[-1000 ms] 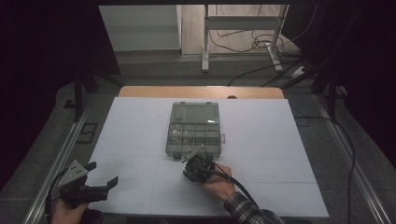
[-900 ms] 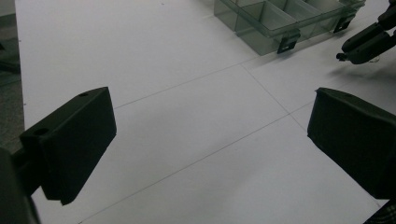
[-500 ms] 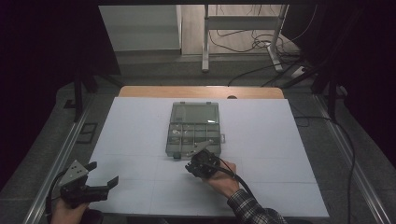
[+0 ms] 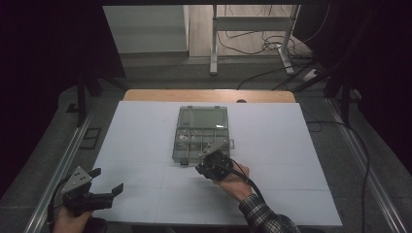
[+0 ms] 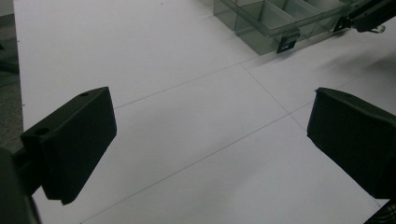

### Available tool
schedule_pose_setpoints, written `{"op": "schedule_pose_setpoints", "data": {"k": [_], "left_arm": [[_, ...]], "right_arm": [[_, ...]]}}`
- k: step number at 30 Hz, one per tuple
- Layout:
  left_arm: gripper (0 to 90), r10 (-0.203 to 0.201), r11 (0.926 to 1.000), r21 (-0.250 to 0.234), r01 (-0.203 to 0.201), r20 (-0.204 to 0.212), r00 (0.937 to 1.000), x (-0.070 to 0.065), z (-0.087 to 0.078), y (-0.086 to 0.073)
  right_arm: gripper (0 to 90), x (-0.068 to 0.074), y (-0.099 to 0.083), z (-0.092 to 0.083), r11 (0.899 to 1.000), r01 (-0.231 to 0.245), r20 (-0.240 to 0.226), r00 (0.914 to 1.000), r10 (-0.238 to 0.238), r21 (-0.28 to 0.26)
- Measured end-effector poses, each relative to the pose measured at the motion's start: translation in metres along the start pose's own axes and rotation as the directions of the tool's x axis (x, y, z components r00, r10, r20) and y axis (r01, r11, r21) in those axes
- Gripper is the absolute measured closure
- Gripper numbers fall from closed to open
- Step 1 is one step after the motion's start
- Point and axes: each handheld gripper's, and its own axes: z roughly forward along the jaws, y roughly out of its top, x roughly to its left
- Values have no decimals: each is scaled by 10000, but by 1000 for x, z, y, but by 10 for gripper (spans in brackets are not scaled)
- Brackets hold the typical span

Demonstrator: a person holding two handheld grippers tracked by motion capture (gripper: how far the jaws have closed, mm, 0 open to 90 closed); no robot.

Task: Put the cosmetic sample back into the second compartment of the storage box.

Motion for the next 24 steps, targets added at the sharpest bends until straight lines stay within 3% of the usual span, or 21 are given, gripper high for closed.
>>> {"op": "schedule_pose_setpoints", "data": {"k": [9, 24], "left_arm": [[16, -23, 10000, -2, 23, -5, 10000, 0, 0, 0], [16, -110, 9999, -11, 110, 3, 9999, 1, 0, 0]], "right_arm": [[810, -6, 4, -5, 9989, -347, 19, 9994, 348, -324], [810, -28, 18, -11, 9922, -899, 236, 9955, 923, -858]]}}
